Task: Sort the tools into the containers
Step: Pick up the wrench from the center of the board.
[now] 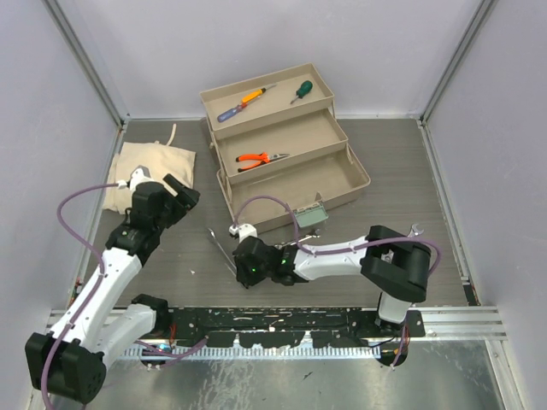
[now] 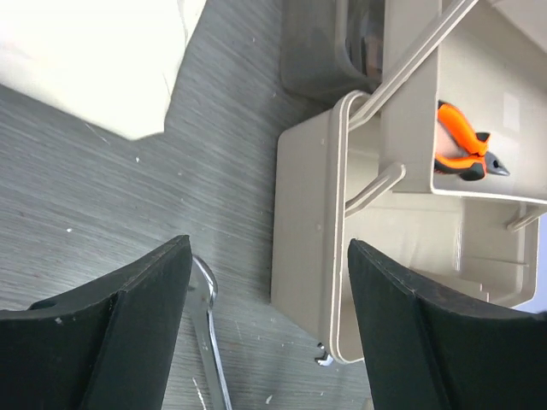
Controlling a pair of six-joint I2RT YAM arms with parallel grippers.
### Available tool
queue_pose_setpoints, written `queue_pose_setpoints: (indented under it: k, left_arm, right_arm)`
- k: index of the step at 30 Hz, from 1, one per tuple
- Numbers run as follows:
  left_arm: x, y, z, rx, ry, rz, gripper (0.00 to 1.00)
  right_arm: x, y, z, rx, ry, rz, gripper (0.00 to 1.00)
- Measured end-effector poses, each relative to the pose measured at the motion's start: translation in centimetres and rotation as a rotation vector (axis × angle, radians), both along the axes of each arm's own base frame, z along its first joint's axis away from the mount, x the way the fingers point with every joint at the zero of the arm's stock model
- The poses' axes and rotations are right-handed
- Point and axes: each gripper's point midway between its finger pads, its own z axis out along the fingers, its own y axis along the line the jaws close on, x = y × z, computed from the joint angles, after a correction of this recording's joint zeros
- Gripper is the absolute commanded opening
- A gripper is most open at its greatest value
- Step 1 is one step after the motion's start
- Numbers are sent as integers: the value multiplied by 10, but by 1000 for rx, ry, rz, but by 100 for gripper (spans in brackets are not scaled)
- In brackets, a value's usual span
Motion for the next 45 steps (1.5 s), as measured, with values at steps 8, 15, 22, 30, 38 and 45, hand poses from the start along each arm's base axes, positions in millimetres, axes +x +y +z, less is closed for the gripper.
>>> queue_pose_setpoints:
  k: [8, 15, 22, 30, 38, 45]
  left_arm:
    - [1, 15, 6, 67, 22, 10, 75]
    - [-1, 14, -4, 71, 63, -24, 76]
    - [-1, 6, -11, 62, 86, -89, 75]
    - [0, -24, 3, 86, -9, -340, 82]
    - [-12, -59, 44, 224, -316, -691, 85]
    - [-74, -105, 64, 440, -680, -1061, 81]
  right_arm:
    - [-5, -9, 31, 81, 40, 30, 1]
    - [10, -22, 73, 200, 44, -10, 1]
    - [26, -30, 95, 264, 49, -52, 1]
    - [46, -51, 107, 292, 67, -110, 1]
    - [62, -74, 109, 280, 83, -152, 1]
    - [61, -85, 109, 266, 114, -151, 1]
